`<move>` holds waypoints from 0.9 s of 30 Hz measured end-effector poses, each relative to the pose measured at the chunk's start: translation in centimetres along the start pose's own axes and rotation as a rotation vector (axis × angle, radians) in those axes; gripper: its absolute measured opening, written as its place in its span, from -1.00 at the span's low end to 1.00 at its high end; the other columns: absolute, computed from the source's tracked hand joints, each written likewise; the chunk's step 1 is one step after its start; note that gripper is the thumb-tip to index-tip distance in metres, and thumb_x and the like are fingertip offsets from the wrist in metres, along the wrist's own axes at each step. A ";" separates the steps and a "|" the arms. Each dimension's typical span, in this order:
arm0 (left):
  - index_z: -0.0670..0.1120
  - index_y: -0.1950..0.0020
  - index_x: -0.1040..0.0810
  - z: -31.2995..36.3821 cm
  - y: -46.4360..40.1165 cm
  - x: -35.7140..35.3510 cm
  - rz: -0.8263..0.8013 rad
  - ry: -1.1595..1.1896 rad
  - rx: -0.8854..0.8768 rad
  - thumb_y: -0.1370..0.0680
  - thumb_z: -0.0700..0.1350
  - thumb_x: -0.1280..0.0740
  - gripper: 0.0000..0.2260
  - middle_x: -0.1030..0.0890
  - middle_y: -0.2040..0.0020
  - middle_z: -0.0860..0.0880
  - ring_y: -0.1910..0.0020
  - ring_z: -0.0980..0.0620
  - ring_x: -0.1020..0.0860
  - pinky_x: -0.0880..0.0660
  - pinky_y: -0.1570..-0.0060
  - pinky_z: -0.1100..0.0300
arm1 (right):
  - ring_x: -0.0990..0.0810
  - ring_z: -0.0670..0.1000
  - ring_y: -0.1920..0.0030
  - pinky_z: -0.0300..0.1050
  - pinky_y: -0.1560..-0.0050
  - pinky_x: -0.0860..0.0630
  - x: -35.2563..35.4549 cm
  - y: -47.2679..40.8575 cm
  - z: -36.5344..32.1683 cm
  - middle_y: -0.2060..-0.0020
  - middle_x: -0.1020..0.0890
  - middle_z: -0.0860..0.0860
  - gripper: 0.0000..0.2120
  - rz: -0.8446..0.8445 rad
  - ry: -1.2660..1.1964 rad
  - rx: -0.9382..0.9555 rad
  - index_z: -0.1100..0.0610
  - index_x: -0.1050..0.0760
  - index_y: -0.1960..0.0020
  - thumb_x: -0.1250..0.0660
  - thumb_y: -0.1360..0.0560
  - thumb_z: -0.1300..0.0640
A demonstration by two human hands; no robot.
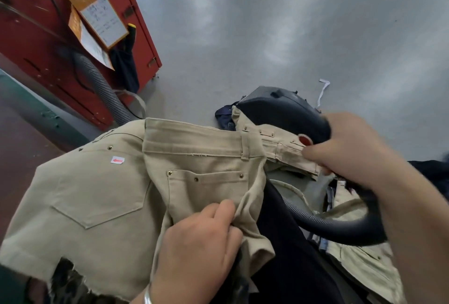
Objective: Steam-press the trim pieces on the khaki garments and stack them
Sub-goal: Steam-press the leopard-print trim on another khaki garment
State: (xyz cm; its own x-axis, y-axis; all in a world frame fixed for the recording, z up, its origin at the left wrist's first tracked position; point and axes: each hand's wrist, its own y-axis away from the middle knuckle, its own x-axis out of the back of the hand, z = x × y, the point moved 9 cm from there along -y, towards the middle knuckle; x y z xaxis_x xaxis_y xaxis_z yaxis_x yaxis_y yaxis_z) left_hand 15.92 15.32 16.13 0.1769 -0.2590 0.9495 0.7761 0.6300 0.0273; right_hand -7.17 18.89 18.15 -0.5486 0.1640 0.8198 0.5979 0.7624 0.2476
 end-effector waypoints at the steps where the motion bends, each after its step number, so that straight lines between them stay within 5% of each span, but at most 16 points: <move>1: -0.04 0.24 -0.50 -0.3 -0.3 0.1 0.000 0.000 0.007 -0.43 0.00 -0.12 -0.79 -0.53 0.37 0.07 0.50 0.01 -0.51 -0.33 0.59 0.24 | -0.54 -0.11 0.60 -0.23 0.58 -0.44 0.7 1.3 0.1 0.58 -0.57 -0.07 -0.88 -0.013 -0.033 0.024 0.03 -0.49 0.26 -0.44 -0.33 0.12; 5: -0.07 0.13 -0.50 -0.5 -2.6 1.3 0.022 0.041 0.029 -0.49 -0.01 -0.11 -0.78 -0.57 0.27 0.01 0.36 -0.11 -0.57 -0.40 0.50 0.13 | -0.52 -0.09 0.57 -0.15 0.54 -0.41 1.7 6.3 -0.9 0.50 -0.57 -0.14 -0.74 -0.084 0.023 0.084 -0.20 -0.47 0.15 -0.44 -0.27 0.08; 8: -0.05 0.04 -0.44 0.2 -6.3 2.7 0.123 0.222 0.018 -0.60 -0.10 -0.15 -0.90 -0.56 0.19 -0.03 0.19 -0.14 -0.53 -0.31 0.24 0.04 | -0.54 -0.07 0.54 -0.15 0.56 -0.42 3.0 7.4 -1.6 0.50 -0.59 -0.12 -0.69 -0.013 -0.037 0.072 -0.25 -0.48 0.14 -0.42 -0.20 0.07; 12: 0.09 -0.40 -0.35 1.6 -9.6 0.5 -0.155 0.525 -0.004 -0.65 0.08 -0.08 -0.67 -0.57 -0.21 0.06 -0.23 0.05 -0.48 -0.37 -0.23 0.11 | -0.53 0.00 0.58 0.03 0.48 -0.51 5.9 7.4 -0.6 0.56 -0.60 -0.01 -0.68 0.134 -0.138 0.025 -0.30 -0.47 0.14 -0.40 -0.16 0.00; 14: 0.14 -0.44 -0.32 1.1 -8.3 0.9 -0.184 0.548 -0.043 -0.64 0.08 -0.08 -0.64 -0.54 -0.26 0.10 -0.28 0.16 -0.43 -0.33 -0.32 0.08 | -0.51 -0.05 0.63 0.03 0.55 -0.46 6.6 7.5 -0.1 0.59 -0.59 -0.02 -0.72 0.138 -0.150 -0.002 -0.33 -0.48 0.18 -0.39 -0.13 -0.11; 19: 0.14 -0.35 -0.46 -1.5 -2.4 2.8 -0.050 0.209 -0.249 -0.57 0.18 -0.10 -0.61 -0.38 -0.40 0.24 -0.46 0.24 -0.17 -0.18 -0.44 -0.01 | -0.50 -0.10 0.67 -0.18 0.70 -0.35 5.6 8.0 1.7 0.59 -0.59 -0.01 -0.68 0.068 -0.156 -0.076 -0.32 -0.49 0.16 -0.35 -0.09 -0.13; 25: 0.33 -0.48 0.25 -1.8 -2.2 -1.3 -0.282 -0.154 -0.180 -0.51 0.34 0.30 -0.47 0.30 -0.51 0.21 -0.49 0.11 0.35 0.09 -0.50 -0.01 | -0.46 -0.15 0.68 -0.27 0.65 -0.35 4.1 8.2 1.7 0.58 -0.58 -0.02 -0.74 0.021 -0.089 -0.070 -0.24 -0.49 0.20 -0.46 -0.25 0.07; 27: 0.34 -0.49 0.20 -1.1 -4.6 -1.3 -0.270 -0.168 -0.184 -0.47 0.33 0.34 -0.44 0.28 -0.52 0.20 -0.49 0.09 0.34 0.15 -0.50 -0.05 | -0.47 -0.14 0.68 -0.25 0.65 -0.36 4.1 8.3 1.3 0.58 -0.58 -0.02 -0.74 0.014 -0.100 -0.071 -0.26 -0.49 0.18 -0.50 -0.22 -0.03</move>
State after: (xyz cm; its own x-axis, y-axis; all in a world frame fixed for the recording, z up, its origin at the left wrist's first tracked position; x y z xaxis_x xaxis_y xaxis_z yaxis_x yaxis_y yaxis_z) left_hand 12.79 12.00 14.40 -0.1392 -0.2649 0.9542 0.8800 0.4087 0.2419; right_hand -5.26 26.75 22.90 -0.5933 0.2381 0.7689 0.6436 0.7140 0.2755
